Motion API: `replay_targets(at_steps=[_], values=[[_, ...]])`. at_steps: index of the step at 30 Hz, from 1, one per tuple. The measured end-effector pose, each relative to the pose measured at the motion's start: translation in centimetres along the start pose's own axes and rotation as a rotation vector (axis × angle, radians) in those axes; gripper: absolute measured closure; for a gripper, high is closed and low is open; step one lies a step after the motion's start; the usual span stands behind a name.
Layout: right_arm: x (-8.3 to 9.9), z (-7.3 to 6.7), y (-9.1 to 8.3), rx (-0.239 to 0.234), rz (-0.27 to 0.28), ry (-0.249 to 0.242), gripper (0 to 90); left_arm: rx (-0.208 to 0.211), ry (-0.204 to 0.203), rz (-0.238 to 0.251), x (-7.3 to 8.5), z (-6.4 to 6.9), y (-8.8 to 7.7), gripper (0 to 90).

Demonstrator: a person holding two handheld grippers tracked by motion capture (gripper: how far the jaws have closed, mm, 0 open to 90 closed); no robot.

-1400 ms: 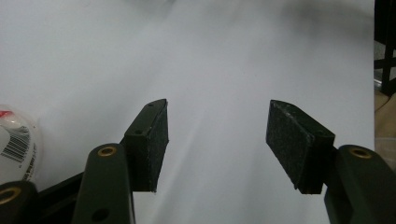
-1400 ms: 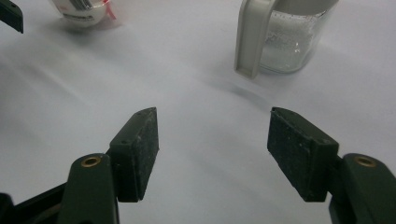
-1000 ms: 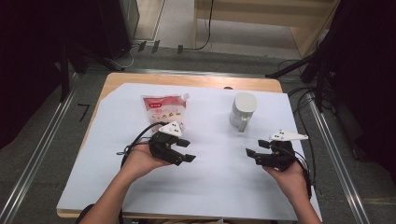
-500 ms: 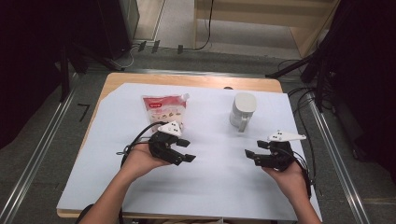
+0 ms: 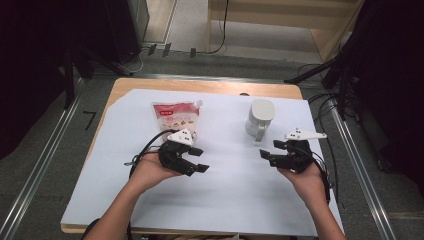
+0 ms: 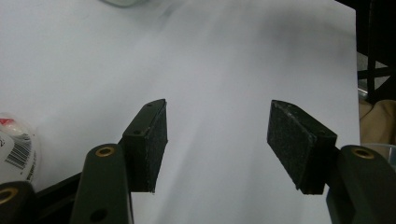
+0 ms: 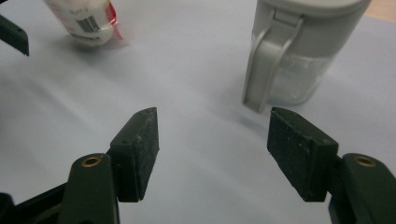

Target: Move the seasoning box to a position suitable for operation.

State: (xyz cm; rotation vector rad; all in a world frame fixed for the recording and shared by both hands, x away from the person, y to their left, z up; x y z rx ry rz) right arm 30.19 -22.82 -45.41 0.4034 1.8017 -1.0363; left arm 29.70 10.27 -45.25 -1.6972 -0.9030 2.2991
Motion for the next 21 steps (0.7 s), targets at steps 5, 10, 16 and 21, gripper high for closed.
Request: replay_targets(at_steps=[5,10,16,21], values=[[-2.3,0.7,0.8,0.021,0.010,0.021,33.1,-0.002,-0.001,0.003,0.1,-0.1,-0.2,39.1],[-3.7,1.5,1.3,0.039,0.011,0.040,29.3,0.005,-0.006,0.004,0.1,-0.3,-0.2,39.0],[-5.0,2.9,2.2,0.094,0.014,0.089,23.3,0.004,0.002,-0.004,0.2,-0.2,0.0,39.1],[-5.8,3.5,3.2,0.149,0.031,0.129,15.3,0.000,0.001,-0.004,0.2,-0.2,0.0,39.1]])
Point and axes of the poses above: each handheld gripper's, and its own axes: y roughly forward along the jaws, x roughly out of its underside, z roughly to its right, the point moved 2 cm from there along y, roughly forward along the jaws, and after that the axes turned 10 degrees about z, right-handed, at the moved point
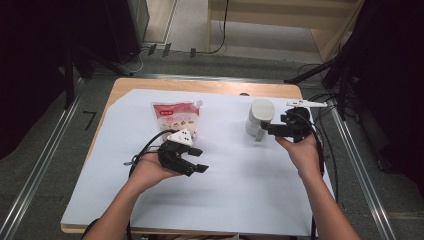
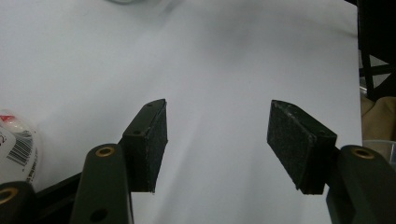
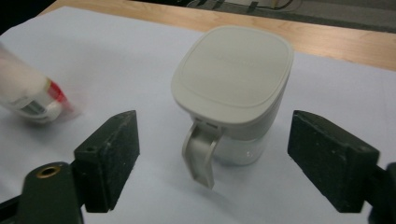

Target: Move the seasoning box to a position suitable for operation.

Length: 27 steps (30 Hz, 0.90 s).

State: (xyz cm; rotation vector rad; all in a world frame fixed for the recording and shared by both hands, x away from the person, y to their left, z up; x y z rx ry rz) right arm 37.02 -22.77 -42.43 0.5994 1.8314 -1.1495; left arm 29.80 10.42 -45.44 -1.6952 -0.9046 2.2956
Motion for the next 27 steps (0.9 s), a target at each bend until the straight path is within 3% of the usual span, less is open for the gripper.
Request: replay_targets(at_steps=[3,10,17,21,27], values=[[-0.2,-0.1,0.5,0.019,-0.003,0.001,13.8,0.000,0.001,-0.001,0.0,0.0,0.0,39.1],[-0.3,-0.1,2.5,0.129,0.024,-0.023,12.4,0.010,0.011,-0.009,0.0,0.1,0.0,39.0],[0.1,-0.8,3.6,0.122,0.036,-0.012,10.8,0.013,0.000,-0.011,0.1,0.0,0.1,39.0],[0.5,-1.4,4.9,0.183,0.050,-0.009,5.0,0.012,0.004,-0.018,0.1,0.0,0.1,38.9],[1.4,-1.9,6.2,0.236,0.073,0.004,2.5,0.017,0.006,-0.017,0.1,0.0,0.2,39.0]])
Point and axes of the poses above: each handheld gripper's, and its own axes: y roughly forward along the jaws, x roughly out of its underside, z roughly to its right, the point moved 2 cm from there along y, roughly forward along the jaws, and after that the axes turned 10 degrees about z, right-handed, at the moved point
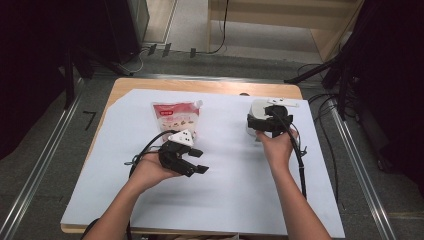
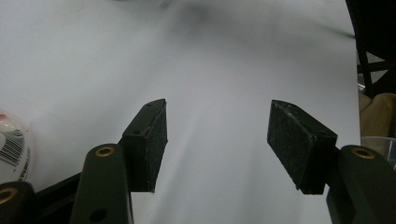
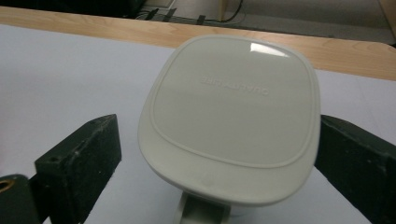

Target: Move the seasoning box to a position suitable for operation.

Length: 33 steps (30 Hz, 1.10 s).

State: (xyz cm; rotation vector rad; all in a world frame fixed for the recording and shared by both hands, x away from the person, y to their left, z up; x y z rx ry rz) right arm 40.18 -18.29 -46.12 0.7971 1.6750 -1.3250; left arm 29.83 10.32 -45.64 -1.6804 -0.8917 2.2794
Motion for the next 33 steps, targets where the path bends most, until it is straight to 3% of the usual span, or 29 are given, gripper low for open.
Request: replay_targets(at_steps=[1,2,3,8,17,23,32,33], values=[[0.3,-0.1,0.3,0.037,0.015,0.009,1.5,-0.003,0.007,0.011,-0.1,0.1,-0.1,39.1],[0.3,-0.1,0.3,0.037,0.015,0.009,1.5,-0.003,0.007,0.011,-0.1,0.1,-0.1,39.2],[0.7,-0.1,0.5,0.056,0.028,0.044,1.5,0.002,0.020,0.020,-0.2,0.2,-0.1,39.2],[1.5,-0.2,1.3,0.057,0.035,0.075,1.8,0.000,0.029,0.024,-0.2,0.3,-0.1,39.3],[3.9,-0.4,2.9,0.126,0.095,0.137,5.9,0.002,0.031,0.007,-0.2,0.2,0.1,39.3],[4.5,-0.1,3.5,0.142,0.148,0.163,10.8,0.010,0.032,0.012,-0.1,0.3,0.2,39.3],[4.3,-0.2,3.3,0.151,0.167,0.068,14.2,0.008,0.031,0.009,-0.1,0.3,0.2,39.3],[4.3,-0.1,3.2,0.149,0.161,0.075,14.3,0.005,0.024,0.010,-0.1,0.3,0.2,39.3]])
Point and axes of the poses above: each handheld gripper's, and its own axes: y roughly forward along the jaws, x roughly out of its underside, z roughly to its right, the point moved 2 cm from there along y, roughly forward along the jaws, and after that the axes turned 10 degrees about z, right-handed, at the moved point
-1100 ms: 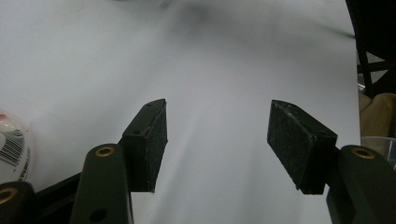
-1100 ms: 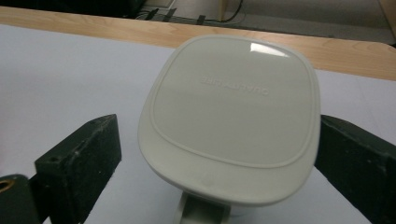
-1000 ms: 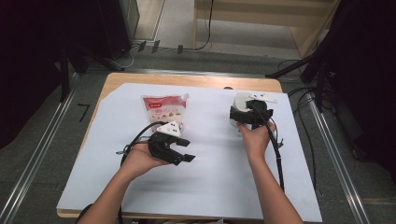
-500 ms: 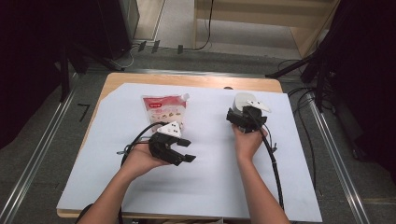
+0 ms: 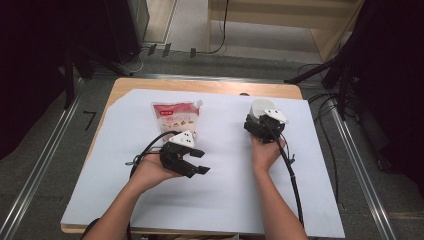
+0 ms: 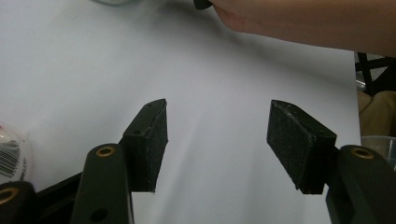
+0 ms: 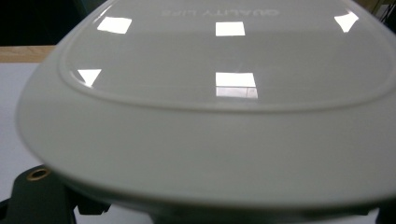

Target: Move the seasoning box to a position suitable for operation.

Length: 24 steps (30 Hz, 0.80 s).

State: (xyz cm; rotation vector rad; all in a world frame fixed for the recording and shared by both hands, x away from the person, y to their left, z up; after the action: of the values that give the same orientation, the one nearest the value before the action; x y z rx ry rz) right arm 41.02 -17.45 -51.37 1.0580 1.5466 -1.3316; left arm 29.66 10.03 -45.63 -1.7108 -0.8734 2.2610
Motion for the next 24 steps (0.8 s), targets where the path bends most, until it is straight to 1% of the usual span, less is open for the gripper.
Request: replay_targets(at_steps=[1,5,6,7,8,10,11,12,13,14,17,18,19,20,21,22,23,24], values=[[-0.1,0.2,0.0,-0.010,0.002,-0.003,14.6,0.000,-0.002,-0.002,0.0,0.0,0.0,39.3],[-0.4,0.6,-0.2,-0.020,-0.002,0.010,15.0,0.000,0.003,-0.010,0.1,-0.2,0.0,39.3],[-0.6,0.9,-0.3,-0.040,-0.009,0.018,15.0,-0.002,0.002,-0.010,0.0,-0.2,0.0,39.2],[-0.6,0.9,-0.3,-0.040,-0.009,0.018,15.0,-0.002,0.002,-0.010,0.0,-0.2,0.0,39.2],[-0.8,1.1,-0.5,-0.048,-0.014,0.004,15.0,-0.004,-0.001,-0.006,0.0,-0.2,0.0,39.2],[-0.8,1.1,-0.6,-0.050,-0.015,-0.001,15.0,-0.002,-0.002,-0.010,0.0,-0.2,-0.1,39.2],[-1.2,1.1,-0.9,-0.073,-0.012,-0.013,15.1,-0.006,-0.003,-0.005,0.1,-0.2,0.0,39.2],[-1.4,1.1,-1.1,-0.079,-0.003,-0.024,15.1,-0.006,-0.005,-0.005,0.1,-0.2,0.0,39.2],[-1.4,1.1,-1.1,-0.079,-0.003,-0.024,15.1,-0.006,-0.005,-0.005,0.1,-0.2,0.0,39.2],[-1.9,1.1,-1.7,-0.102,0.008,-0.046,15.1,-0.006,-0.007,-0.005,0.1,-0.2,0.0,39.2],[-2.3,0.9,-2.2,-0.111,0.014,-0.054,15.1,-0.008,-0.006,-0.006,0.1,-0.2,0.0,39.2],[-2.6,0.9,-2.7,-0.137,0.017,-0.059,15.1,-0.009,-0.004,-0.007,0.0,-0.2,-0.1,39.2],[-2.6,0.9,-2.7,-0.137,0.017,-0.059,15.1,-0.009,-0.004,-0.007,0.0,-0.2,-0.1,39.2],[-2.8,0.8,-3.0,-0.146,0.012,-0.053,15.1,-0.008,-0.007,-0.003,0.0,-0.2,-0.1,39.2],[-3.0,0.8,-3.5,-0.171,0.012,-0.062,15.1,-0.007,-0.012,0.005,0.0,-0.2,-0.1,39.2],[-3.0,0.8,-3.5,-0.171,0.012,-0.062,15.1,-0.007,-0.015,0.007,0.0,-0.2,-0.1,39.2],[-3.3,0.7,-4.1,-0.208,0.022,-0.083,15.2,-0.007,-0.016,0.005,0.1,-0.3,-0.2,39.1],[-3.4,0.6,-4.4,-0.235,0.018,-0.089,15.1,-0.009,-0.021,0.001,0.1,-0.4,-0.2,39.1]])
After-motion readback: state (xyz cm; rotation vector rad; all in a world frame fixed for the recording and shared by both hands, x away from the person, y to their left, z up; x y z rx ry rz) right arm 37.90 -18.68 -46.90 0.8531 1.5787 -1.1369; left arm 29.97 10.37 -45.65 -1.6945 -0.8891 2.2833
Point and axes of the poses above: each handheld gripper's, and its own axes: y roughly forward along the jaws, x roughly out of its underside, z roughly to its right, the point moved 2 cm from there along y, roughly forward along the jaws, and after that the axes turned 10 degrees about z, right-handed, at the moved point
